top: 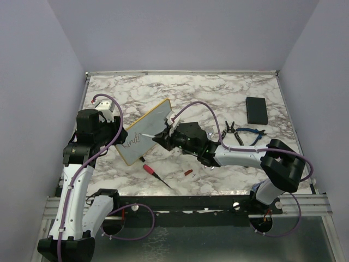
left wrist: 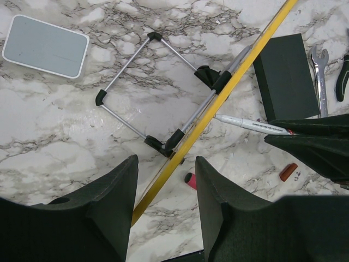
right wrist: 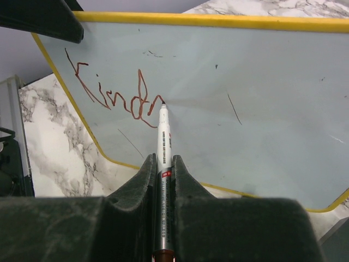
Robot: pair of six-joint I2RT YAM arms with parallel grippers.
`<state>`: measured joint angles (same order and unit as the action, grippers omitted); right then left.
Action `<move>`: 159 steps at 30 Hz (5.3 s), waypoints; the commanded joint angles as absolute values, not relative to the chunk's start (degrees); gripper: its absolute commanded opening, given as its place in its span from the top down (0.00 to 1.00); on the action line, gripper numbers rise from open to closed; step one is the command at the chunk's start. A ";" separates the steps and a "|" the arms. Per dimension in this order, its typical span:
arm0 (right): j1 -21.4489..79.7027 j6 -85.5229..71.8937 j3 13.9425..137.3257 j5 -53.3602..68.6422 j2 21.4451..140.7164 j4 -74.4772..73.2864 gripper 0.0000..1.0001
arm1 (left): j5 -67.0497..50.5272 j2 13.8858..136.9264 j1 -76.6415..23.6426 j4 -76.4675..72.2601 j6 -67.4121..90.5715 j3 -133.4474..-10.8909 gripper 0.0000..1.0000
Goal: Write a sentence on the whiteboard
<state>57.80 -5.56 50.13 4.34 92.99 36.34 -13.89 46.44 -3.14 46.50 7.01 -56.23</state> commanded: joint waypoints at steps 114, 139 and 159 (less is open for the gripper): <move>58.84 -4.82 51.47 2.15 93.34 37.18 0.99 | -15.13 45.67 -3.51 47.57 7.12 -55.81 0.53; 59.06 -5.97 49.77 -6.99 94.44 35.56 1.00 | -15.28 46.05 -3.50 47.62 7.00 -55.99 0.53; 59.06 -5.21 46.03 -5.97 88.37 37.80 0.99 | -15.07 45.70 -3.45 47.57 7.12 -55.90 0.53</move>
